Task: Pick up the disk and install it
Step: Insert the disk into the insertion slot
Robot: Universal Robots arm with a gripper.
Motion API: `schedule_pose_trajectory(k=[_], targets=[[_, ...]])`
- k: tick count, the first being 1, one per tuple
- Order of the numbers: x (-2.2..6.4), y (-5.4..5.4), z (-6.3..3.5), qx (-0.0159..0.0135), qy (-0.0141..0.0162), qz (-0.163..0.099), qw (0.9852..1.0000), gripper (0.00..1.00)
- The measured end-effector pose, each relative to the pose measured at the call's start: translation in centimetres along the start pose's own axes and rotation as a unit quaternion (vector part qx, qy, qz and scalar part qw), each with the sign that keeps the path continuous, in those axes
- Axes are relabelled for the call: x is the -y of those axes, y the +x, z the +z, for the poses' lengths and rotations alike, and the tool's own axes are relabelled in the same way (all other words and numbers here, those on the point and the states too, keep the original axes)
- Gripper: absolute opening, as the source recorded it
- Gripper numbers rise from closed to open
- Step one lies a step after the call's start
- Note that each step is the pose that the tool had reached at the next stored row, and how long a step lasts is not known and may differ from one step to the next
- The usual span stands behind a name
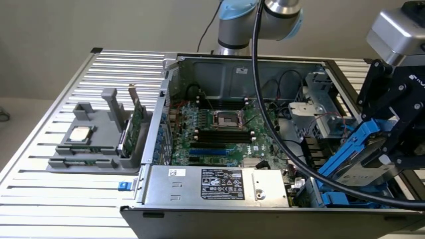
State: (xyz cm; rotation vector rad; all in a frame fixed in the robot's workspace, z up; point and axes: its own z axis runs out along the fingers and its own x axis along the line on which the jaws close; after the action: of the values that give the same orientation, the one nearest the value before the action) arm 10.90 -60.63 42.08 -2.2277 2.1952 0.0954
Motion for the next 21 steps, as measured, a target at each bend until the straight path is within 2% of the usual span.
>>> schedule_pose_trajectory(k=[1,4,5,8,10,11,12,21], targets=[[0.00,0.00,0.00,0.0000,0.0000,0.000,1.0000,0.53],[-0.02,0.00,0.01,0.0001,0.0000,0.000,1.0000,0.58],[-0.02,0.00,0.01,0.0001,0.0000,0.000,1.0000,0.70],[-0.03,0.00,0.01,0.0001,0.0000,0.000,1.0000,0.75],[-0.04,0.00,0.01,0.0001,0.0000,0.000,1.0000,0.87],[-0.04,0.00,0.01,0.0001,0.0000,0.000,1.0000,0.87],[-0.04,0.00,0.01,0.0001,0.0000,0.000,1.0000,0.93],[-0.04,0.00,0.01,0.0001,0.0000,0.000,1.0000,0.95]])
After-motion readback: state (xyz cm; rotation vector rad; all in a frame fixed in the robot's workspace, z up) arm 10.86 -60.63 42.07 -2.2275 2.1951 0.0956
